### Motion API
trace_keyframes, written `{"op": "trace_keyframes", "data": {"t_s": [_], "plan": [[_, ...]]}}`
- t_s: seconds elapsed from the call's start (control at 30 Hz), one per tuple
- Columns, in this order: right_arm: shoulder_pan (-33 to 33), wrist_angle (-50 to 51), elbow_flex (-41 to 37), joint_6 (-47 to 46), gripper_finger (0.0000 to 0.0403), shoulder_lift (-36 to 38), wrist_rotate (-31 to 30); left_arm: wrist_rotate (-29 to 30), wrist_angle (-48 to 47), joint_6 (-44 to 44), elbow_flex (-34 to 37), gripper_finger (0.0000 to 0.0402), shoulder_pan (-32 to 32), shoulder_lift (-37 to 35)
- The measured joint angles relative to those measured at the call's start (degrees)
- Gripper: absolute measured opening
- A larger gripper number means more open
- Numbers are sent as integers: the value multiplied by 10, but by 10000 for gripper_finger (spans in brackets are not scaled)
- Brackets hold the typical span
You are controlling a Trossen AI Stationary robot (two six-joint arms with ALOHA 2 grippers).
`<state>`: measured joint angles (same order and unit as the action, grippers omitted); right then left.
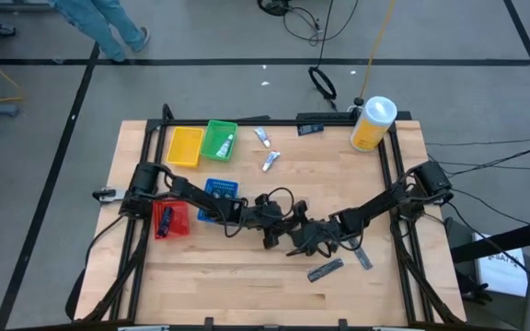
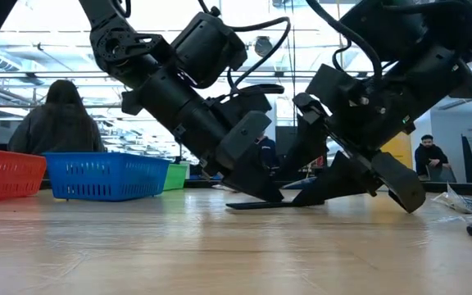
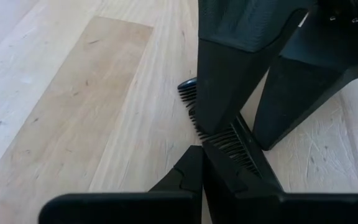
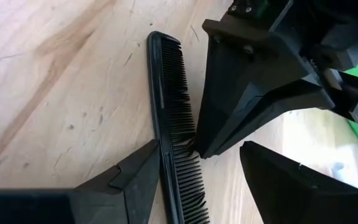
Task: Pick & Place Travel size toiletries
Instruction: Put the black comb into the yellow bin
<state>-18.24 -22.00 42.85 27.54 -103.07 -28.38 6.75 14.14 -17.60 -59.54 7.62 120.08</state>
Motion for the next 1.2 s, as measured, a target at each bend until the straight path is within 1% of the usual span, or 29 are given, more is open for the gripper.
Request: {"op": "trace_keyframes", "data": {"t_s": [0.23, 0.3, 0.4, 0.47, 0.6, 0.7, 0.8, 0.87, 1.03, 1.2], "plan": [[0, 14, 0, -28, 215, 22, 2, -6, -1, 10, 1, 3, 1, 1], [3, 27, 0, -42, 215, 37, 23, -6, 1, 10, 1, 7, 0, 2], [12, 63, 0, -76, 215, 52, 73, -7, 1, 10, 1, 13, 0, 2], [20, 79, 0, -89, 215, 53, 108, -7, 1, 10, 1, 10, 0, 2], [28, 90, 0, -86, 215, 44, 138, -8, 9, 14, 2, 3, 1, 2], [28, 87, 1, -70, 214, 38, 126, -8, 10, 14, 2, 11, 1, 3], [34, 68, 1, -57, 214, 25, 106, -8, 12, 18, 2, 6, 1, 6], [42, 56, 1, -50, 214, 23, 106, -8, 18, 23, 2, 3, 2, 11], [60, 47, 0, -43, 214, 22, 116, -11, 21, 22, 1, 10, 1, 19], [57, 43, 0, -43, 214, 22, 103, -13, 22, 25, 1, 4, 1, 19]]}}
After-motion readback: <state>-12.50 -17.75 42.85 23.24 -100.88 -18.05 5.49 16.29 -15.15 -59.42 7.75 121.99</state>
